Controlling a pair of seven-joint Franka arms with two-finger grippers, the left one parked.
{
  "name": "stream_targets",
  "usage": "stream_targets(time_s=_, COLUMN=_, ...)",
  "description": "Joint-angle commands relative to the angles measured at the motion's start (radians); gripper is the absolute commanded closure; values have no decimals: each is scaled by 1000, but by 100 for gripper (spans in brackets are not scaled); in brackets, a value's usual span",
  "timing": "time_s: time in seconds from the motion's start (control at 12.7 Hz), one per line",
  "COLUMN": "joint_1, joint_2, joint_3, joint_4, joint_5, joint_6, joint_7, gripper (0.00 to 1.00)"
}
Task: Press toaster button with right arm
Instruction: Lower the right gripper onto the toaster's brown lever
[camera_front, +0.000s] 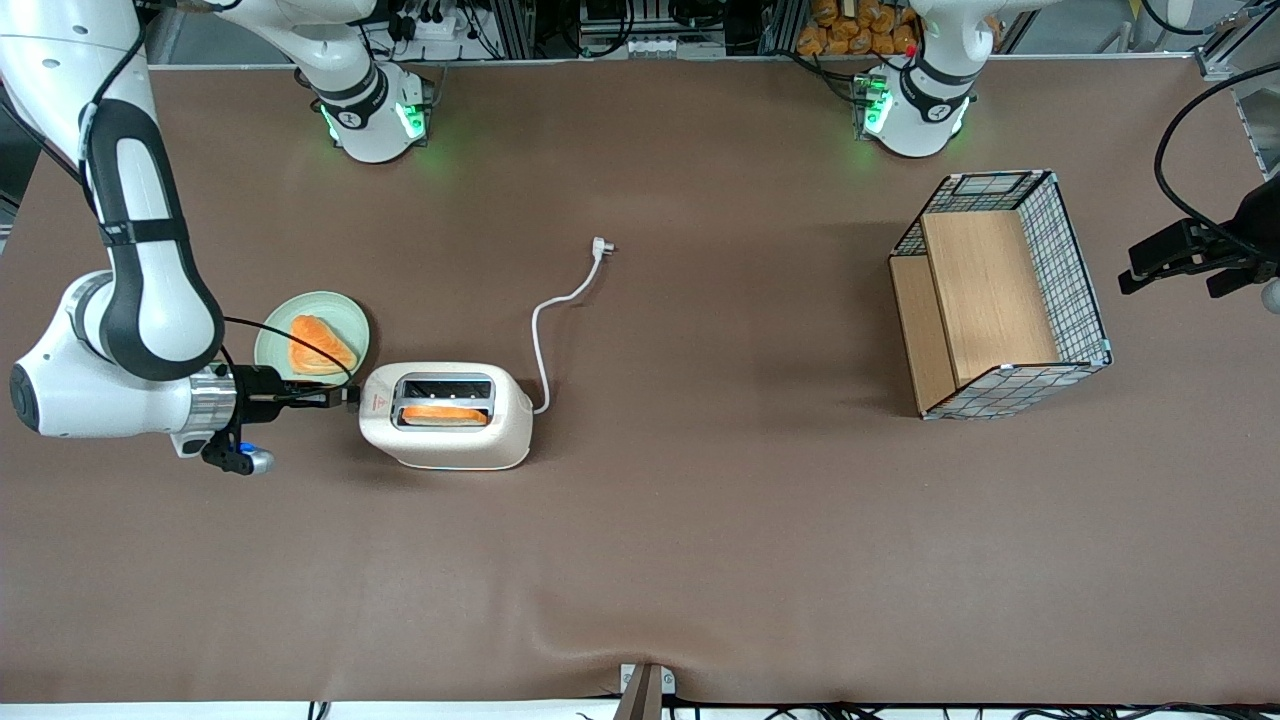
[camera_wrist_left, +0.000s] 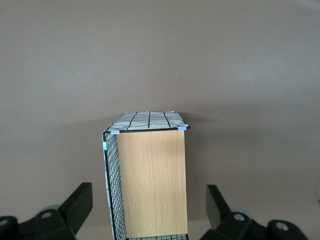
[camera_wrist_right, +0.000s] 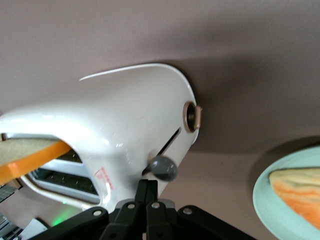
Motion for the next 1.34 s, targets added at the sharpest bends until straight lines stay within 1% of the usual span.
stream_targets(time_s=0.0, joint_1=-11, joint_2=12, joint_3=4, joint_4=5, joint_5=32, joint_6=13, joint_7=-34, gripper=100)
stream_targets(time_s=0.71, joint_1=-28, joint_2=46, joint_3=4, joint_4=1, joint_5=33, joint_6=36, joint_7=-69, gripper=99)
stream_targets(time_s=0.94, joint_1=-38, joint_2=72, joint_3=4, joint_4=1, joint_5=67, joint_6=36, joint_7=-79, gripper=99)
stream_targets(time_s=1.26, joint_1=-35, joint_2=104, joint_3=4, joint_4=-1, joint_5=69, joint_6=45, joint_7=-81, gripper=99)
